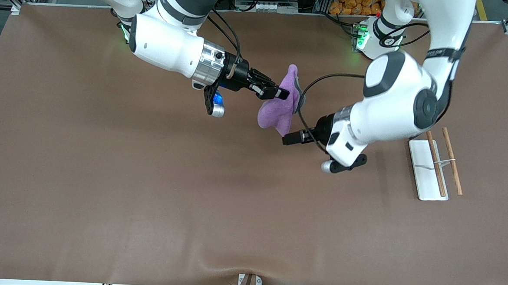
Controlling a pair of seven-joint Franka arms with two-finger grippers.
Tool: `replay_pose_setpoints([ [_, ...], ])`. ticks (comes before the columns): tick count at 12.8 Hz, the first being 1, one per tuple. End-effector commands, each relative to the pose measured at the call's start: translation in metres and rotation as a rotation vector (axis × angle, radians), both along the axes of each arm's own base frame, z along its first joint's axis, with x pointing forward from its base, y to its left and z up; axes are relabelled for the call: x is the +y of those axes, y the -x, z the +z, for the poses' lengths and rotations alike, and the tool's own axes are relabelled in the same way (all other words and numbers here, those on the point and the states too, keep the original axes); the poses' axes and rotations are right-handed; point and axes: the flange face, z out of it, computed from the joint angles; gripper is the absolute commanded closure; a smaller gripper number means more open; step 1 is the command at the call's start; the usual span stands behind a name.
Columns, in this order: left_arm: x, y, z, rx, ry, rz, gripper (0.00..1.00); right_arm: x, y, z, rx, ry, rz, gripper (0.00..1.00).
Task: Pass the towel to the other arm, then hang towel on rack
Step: 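Grasp the hanging towel with the left gripper below the right gripper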
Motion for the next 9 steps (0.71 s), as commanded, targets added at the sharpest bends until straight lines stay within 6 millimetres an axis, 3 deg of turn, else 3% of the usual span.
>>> replay_pose_setpoints([
  [1, 0.004, -0.01, -0.017, 0.092, 0.083, 0.085, 0.0, 0.004, 0.003, 0.002, 0.017, -0.017, -0.012, 1.0],
  [3, -0.005, -0.004, -0.026, 0.149, 0.051, 0.113, 0.0, 0.004, 0.003, 0.002, 0.017, -0.017, -0.012, 1.0],
  [5, -0.002, 0.003, -0.036, 0.199, 0.011, 0.082, 0.0, 0.004, 0.003, 0.002, 0.017, -0.017, -0.012, 1.0],
  [9, 0.002, 0.012, -0.045, 0.288, -0.016, 0.06, 0.16, 0.004, 0.003, 0.002, 0.02, -0.017, -0.011, 1.0],
])
